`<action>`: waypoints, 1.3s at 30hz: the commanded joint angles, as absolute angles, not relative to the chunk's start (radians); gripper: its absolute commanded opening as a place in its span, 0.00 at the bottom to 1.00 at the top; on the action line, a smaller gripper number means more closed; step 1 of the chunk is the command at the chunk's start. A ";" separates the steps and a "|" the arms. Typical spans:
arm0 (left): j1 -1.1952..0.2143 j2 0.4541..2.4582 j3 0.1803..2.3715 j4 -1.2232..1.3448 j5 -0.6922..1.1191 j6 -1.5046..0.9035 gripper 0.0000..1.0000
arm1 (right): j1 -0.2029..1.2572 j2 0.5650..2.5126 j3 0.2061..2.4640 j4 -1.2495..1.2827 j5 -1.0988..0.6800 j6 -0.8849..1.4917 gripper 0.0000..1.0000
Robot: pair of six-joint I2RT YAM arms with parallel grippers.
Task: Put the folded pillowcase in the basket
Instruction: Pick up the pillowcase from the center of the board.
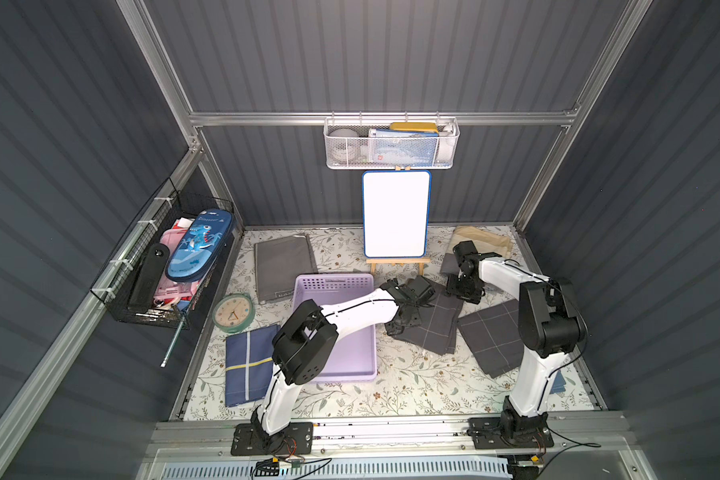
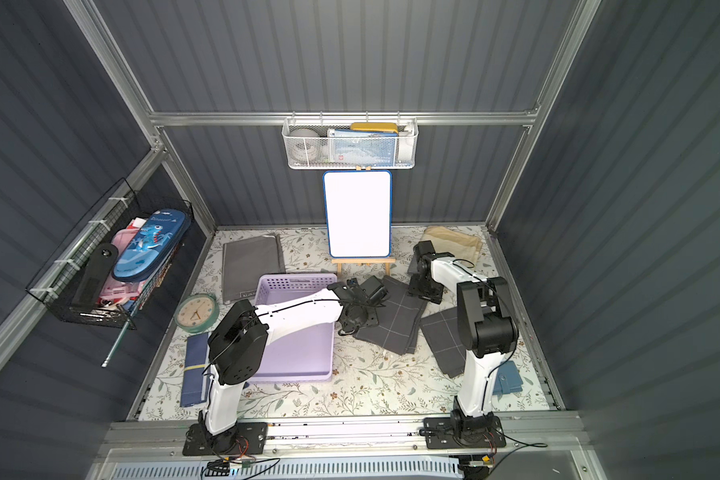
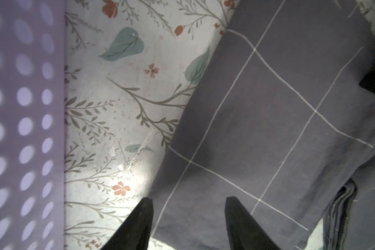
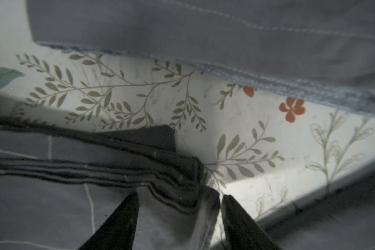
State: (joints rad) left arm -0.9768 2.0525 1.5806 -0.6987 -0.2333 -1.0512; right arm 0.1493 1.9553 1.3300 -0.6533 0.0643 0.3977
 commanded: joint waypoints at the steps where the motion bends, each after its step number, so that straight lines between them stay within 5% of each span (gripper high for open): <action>1: -0.983 2.026 1.545 -0.773 -0.252 -1.103 0.59 | 0.141 1.988 1.347 -0.673 0.035 0.385 0.66; 12: -0.983 2.131 1.566 -0.760 -0.228 -1.086 0.60 | 0.141 1.963 1.322 -0.644 0.002 0.384 0.65; 18: -0.982 2.151 1.568 -0.692 -0.194 -1.080 0.47 | 0.141 1.986 1.317 -0.638 -0.015 0.383 0.60; 23: -0.982 2.141 1.591 -0.702 -0.224 -1.081 0.16 | 0.138 2.001 1.313 -0.623 -0.045 0.382 0.38; 28: -0.983 2.136 1.621 -0.740 -0.254 -1.078 0.01 | 0.138 1.993 1.298 -0.599 -0.070 0.383 0.17; 32: -0.985 2.106 1.642 -0.755 -0.278 -1.078 0.00 | 0.140 1.978 1.291 -0.583 -0.093 0.392 0.00; 39: -1.001 2.072 1.713 -0.805 -0.323 -1.052 0.00 | 0.155 1.868 1.249 -0.544 -0.097 0.418 0.00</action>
